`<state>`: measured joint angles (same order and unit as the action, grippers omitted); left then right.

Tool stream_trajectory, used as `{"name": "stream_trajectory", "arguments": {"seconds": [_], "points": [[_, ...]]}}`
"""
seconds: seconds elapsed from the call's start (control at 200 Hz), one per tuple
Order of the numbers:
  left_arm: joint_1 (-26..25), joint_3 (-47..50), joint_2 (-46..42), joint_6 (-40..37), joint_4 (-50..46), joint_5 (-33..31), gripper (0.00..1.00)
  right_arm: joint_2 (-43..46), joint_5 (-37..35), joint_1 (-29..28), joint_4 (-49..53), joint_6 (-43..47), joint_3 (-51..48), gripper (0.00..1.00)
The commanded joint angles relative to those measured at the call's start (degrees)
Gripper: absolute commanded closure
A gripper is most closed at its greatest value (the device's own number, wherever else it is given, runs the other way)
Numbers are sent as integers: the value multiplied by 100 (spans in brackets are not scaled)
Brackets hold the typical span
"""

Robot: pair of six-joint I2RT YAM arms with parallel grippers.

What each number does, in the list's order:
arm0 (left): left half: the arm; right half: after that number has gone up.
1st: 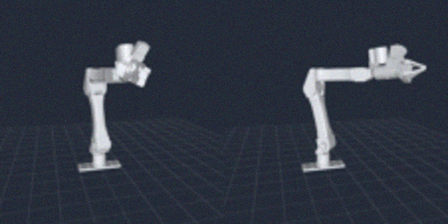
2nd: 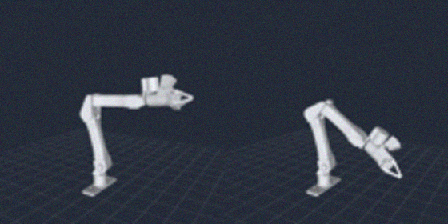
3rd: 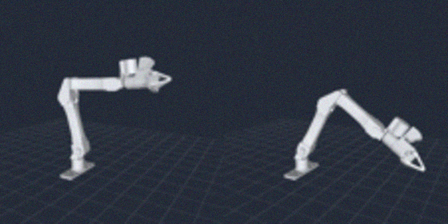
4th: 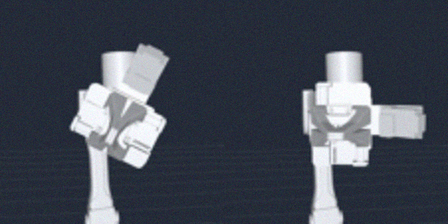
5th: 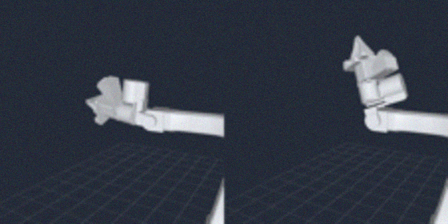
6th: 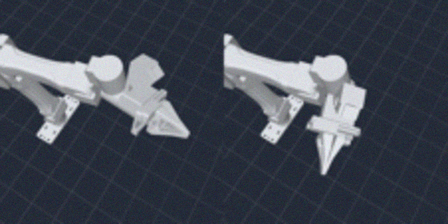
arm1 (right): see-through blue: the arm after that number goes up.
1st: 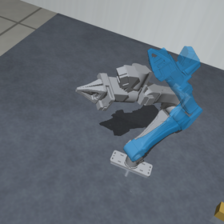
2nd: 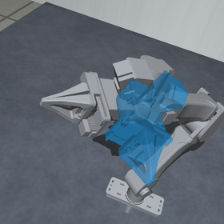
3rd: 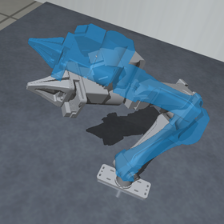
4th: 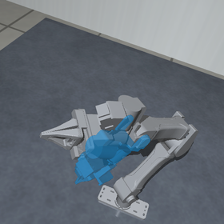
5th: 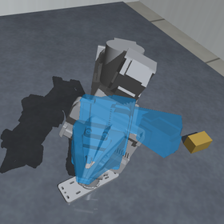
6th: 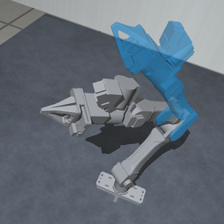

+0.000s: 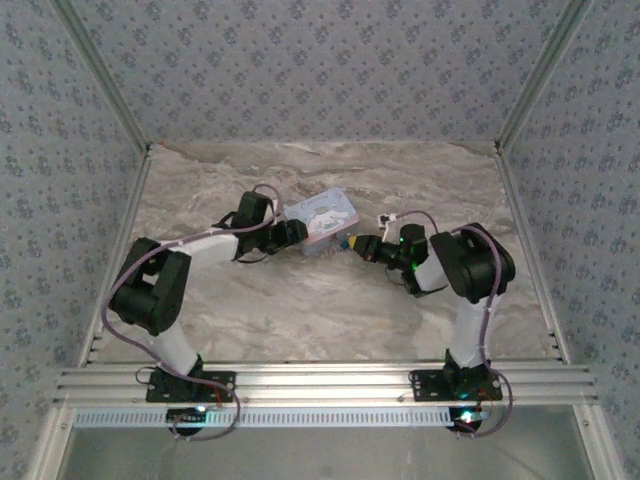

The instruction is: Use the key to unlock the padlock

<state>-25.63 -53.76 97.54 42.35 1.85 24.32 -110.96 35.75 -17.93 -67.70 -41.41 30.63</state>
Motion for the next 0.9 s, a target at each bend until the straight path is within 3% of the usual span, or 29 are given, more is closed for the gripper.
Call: {"name": "stream_trajectory", "arguments": {"seconds": [0.0, 0.175, 0.455, 0.69, 0.894], "points": [[31, 6, -464, -181, -284, -276, 28, 586, -73, 103, 311, 292, -192, 100], [128, 179, -1253, -476, -447, -825, 17, 1697, -100, 149, 1554, 786, -372, 100], [415, 822, -2534, -781, -425, -1715, 11, 3851, -173, 54, 4602, 1340, -376, 100], [652, 1297, -3381, -790, -358, -2325, 6, 5388, -379, -87, 7122, 1290, -367, 100], [759, 1413, -3618, -772, -379, -2554, 4, 6424, -498, -159, 8251, 881, -774, 100]]}}
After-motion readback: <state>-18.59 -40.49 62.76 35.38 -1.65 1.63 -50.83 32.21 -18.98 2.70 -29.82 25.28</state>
